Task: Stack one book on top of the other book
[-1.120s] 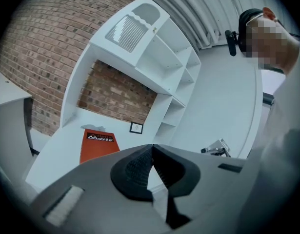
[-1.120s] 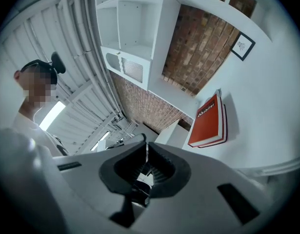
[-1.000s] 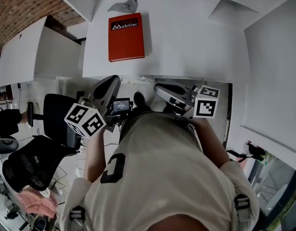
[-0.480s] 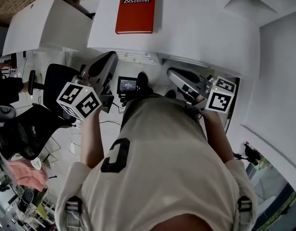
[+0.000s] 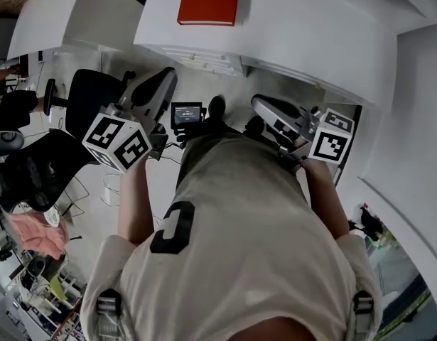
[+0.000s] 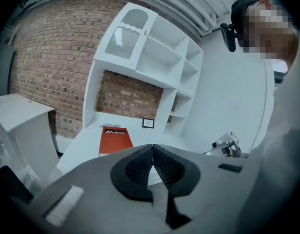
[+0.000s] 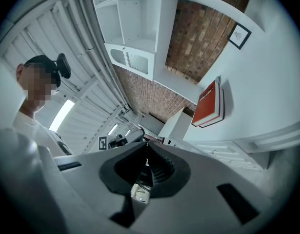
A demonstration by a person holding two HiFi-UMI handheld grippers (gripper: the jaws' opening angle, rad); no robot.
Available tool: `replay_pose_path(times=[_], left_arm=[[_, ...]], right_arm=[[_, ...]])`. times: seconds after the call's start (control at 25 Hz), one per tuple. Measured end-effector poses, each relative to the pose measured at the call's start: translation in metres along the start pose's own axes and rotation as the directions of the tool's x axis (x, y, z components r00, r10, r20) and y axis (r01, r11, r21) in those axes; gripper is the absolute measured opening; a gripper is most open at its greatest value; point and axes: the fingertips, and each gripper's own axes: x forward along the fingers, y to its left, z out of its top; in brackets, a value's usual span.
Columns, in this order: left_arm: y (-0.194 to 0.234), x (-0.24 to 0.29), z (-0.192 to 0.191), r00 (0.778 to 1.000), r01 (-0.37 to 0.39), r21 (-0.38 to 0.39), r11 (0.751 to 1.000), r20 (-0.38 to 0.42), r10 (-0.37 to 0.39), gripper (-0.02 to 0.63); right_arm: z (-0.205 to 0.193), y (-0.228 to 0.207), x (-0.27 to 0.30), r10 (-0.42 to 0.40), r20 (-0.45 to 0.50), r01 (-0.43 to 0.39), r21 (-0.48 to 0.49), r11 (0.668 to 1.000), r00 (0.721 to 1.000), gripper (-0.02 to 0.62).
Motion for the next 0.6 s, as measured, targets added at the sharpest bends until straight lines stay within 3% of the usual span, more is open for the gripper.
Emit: replay_pose_path(times=[0.12, 0.32, 0.6], left_arm=[[0.000, -0.009, -0.003, 1.000, 0.021, 0.014, 1.000, -0.017, -0.020, 0.005], [0.019, -0.018, -0.014, 0.998, 0.053, 0.049, 0.997, -0.038, -0.051, 0.005], [0.064, -0.052, -0.028, 0.996, 0.083, 0.012, 0.997, -0.035, -0.082, 0.005]], right_arm=[[-0.010, 0.009, 0.010, -0.026, -0.043, 0.024, -0.048, 0.999, 0.999, 0.011], [-0.024, 0.024, 0.047, -0.070, -0.123, 0.043, -0.208, 0.977, 0.990, 0.011], [-0.052, 0.042, 0.102, -0.138, -0.185, 0.086, -0.268, 0.960, 0.973, 0.011]])
